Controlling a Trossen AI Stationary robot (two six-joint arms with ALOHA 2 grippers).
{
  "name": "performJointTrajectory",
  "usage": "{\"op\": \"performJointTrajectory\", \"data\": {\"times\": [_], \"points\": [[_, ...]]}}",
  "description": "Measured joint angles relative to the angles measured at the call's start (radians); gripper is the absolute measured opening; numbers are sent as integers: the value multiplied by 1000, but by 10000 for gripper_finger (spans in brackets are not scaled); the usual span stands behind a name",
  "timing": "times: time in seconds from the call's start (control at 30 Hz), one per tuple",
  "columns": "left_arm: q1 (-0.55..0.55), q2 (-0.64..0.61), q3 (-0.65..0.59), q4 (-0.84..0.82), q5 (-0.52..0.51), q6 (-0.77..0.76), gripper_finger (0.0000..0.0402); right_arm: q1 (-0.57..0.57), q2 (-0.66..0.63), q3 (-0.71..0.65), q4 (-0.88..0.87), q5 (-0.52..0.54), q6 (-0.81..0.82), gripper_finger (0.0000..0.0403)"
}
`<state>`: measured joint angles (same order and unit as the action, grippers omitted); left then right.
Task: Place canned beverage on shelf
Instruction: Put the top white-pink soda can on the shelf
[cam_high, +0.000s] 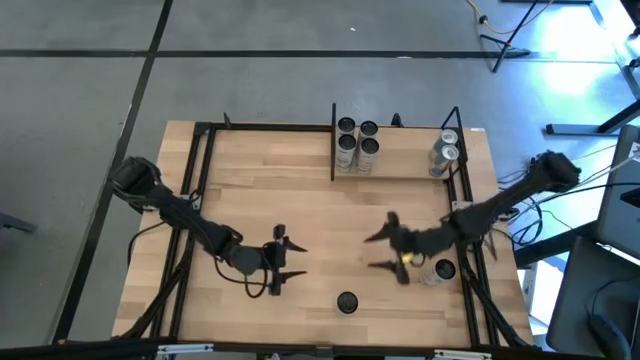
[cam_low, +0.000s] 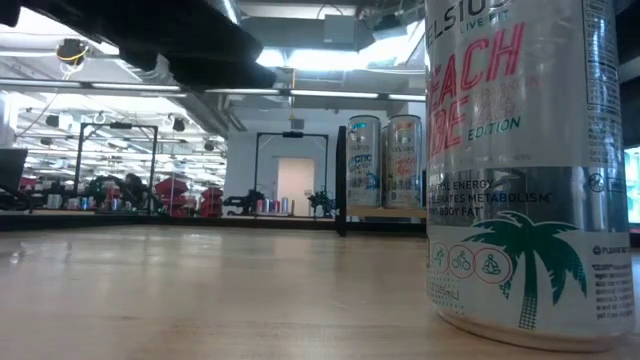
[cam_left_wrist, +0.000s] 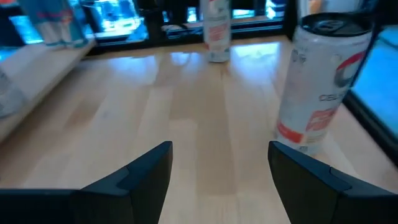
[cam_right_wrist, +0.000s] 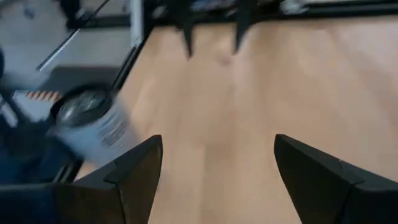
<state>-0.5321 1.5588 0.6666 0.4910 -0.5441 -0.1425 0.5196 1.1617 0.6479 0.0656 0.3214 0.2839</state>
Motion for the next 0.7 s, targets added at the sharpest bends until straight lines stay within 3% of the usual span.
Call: {"op": "performJointTrajectory", "data": {"times": [0.23, 0.7], "points": [[38, 96, 2, 171, 96, 10, 257, 111, 205, 0, 113, 10, 74, 294], [105, 379, 284, 115, 112, -14, 257, 240, 424, 1, 328, 51, 156, 294]]}}
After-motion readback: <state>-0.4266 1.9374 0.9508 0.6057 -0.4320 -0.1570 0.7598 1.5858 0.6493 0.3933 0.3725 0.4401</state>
